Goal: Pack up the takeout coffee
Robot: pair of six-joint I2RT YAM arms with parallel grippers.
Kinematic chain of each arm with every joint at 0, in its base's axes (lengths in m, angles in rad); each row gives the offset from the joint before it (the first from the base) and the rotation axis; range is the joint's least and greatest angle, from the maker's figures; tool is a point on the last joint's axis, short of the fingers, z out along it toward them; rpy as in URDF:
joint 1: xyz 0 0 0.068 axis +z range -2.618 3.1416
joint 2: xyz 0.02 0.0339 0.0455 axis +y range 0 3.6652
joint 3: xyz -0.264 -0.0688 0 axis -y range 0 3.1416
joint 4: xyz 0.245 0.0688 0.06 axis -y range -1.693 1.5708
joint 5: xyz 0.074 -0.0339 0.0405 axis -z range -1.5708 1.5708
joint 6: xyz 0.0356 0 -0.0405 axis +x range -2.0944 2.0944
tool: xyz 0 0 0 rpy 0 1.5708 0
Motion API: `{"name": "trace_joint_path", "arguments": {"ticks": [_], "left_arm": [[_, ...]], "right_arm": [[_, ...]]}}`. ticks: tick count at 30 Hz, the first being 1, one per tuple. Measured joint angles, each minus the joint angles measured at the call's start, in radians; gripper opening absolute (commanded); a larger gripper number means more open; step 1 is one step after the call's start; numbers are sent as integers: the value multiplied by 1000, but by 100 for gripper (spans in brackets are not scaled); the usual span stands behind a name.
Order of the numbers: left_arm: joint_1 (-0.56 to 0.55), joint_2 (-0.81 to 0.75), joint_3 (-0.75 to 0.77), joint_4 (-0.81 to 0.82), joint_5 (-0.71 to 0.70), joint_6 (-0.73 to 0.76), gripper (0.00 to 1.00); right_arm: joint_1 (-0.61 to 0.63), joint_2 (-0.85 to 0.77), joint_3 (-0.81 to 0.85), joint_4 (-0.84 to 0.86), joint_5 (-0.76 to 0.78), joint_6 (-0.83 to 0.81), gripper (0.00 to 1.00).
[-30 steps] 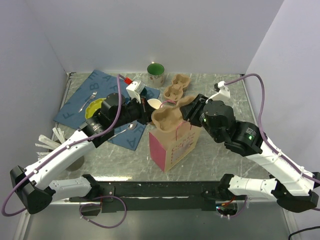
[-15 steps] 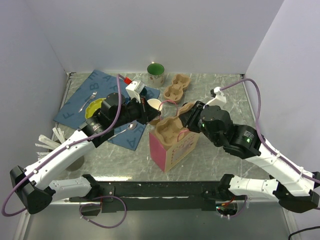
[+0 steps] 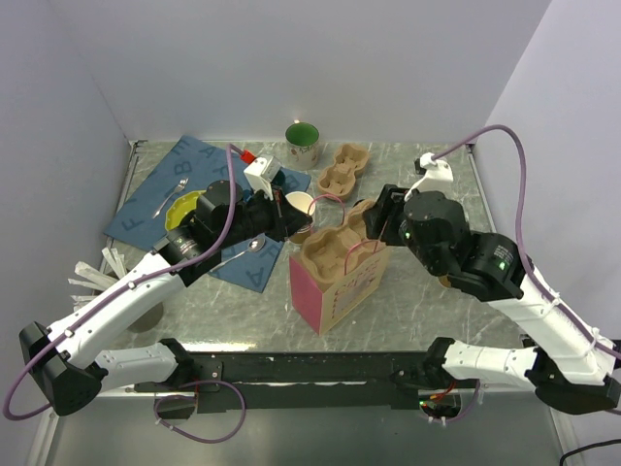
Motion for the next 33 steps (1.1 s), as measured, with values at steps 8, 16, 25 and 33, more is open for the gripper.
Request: {"name": "trace_joint_path", "arguments": {"ticks": [8,16,25,33], "left_arm": [[0,0,0,-2,0,0,1],[0,0,0,-6,0,0,1],[0,1,6,-7,0,0,1],[0,2,7,-7,-2,0,1]], "right_arm": [[-292,0,-4,-31,-272,-207,64],[-381,17,-8,-26,-475,-436,63],[-425,66,-32,-10,-536,-557,63],[-439,133,-32,-8,-589,-627,37]]}}
